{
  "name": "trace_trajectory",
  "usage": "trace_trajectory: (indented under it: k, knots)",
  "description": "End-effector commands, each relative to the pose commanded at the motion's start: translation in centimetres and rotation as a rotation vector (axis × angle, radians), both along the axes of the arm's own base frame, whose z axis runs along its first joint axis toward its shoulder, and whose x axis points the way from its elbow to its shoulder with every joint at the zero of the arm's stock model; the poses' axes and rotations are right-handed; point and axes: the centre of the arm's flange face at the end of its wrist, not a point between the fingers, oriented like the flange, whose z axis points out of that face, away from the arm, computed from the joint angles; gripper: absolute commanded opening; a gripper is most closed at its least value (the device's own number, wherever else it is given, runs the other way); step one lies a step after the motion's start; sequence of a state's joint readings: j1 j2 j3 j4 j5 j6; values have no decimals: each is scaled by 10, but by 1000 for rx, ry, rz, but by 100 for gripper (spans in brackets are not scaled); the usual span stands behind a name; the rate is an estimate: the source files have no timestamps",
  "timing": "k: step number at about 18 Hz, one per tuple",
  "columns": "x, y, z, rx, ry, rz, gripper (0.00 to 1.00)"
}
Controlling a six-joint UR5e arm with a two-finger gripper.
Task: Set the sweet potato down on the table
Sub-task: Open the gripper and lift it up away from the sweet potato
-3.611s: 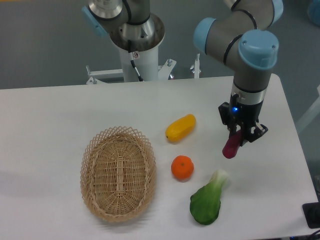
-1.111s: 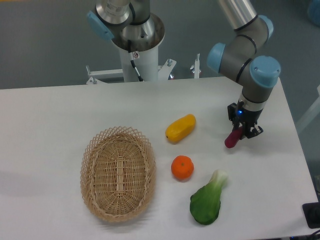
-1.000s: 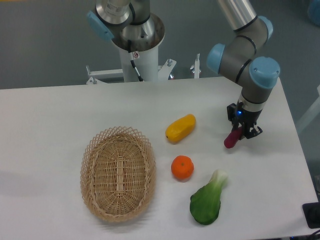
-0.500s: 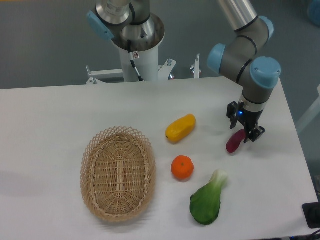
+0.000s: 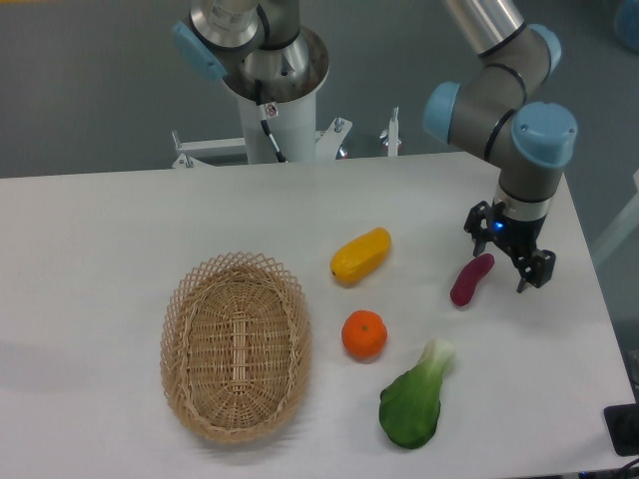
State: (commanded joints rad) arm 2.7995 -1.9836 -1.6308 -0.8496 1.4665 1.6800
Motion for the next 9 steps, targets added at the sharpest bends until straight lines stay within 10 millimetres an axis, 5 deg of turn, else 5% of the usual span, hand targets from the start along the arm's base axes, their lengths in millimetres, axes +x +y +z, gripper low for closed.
trace_trajectory:
  k: [6, 9]
  knots:
    - [-17, 2, 69, 35, -57, 24, 100]
    - [-24, -4, 85, 32, -67, 26, 100]
